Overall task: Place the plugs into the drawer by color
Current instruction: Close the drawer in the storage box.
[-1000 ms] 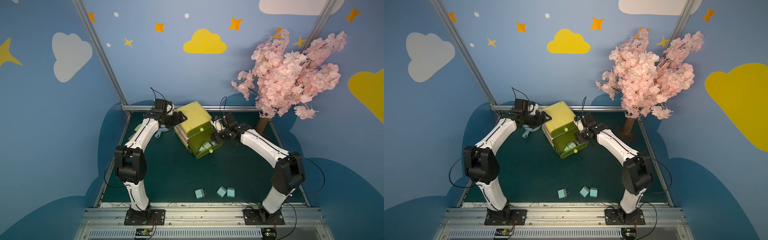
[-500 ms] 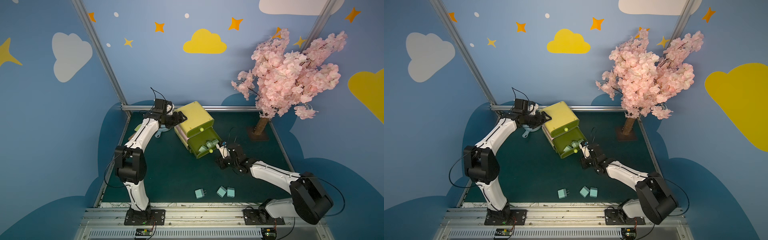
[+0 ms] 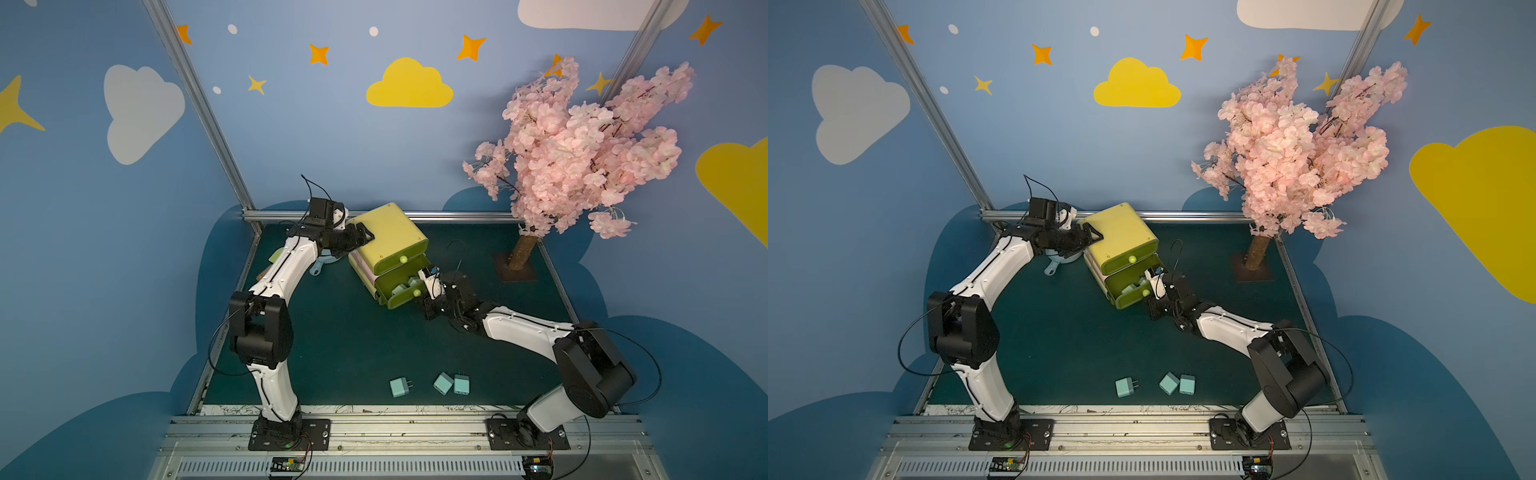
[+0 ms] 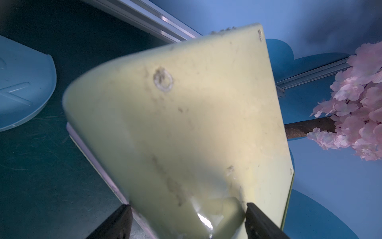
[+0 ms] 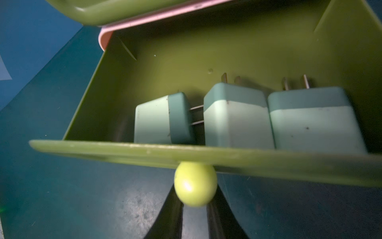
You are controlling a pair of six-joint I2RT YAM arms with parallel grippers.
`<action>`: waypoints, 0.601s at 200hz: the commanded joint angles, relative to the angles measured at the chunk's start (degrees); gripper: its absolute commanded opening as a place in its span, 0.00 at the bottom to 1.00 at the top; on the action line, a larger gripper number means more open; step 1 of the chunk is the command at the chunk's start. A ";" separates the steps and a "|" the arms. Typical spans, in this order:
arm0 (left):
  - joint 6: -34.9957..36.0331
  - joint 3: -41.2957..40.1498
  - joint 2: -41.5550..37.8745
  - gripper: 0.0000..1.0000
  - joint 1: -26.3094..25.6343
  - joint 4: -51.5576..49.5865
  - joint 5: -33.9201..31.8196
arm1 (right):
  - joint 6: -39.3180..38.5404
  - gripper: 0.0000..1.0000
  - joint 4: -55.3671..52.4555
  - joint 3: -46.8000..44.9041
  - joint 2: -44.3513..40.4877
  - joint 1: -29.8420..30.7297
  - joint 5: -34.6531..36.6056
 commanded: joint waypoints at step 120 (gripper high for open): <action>1.61 -1.29 1.59 0.86 0.01 -5.23 -3.25 | 12.36 0.22 15.99 19.05 18.33 0.67 -6.21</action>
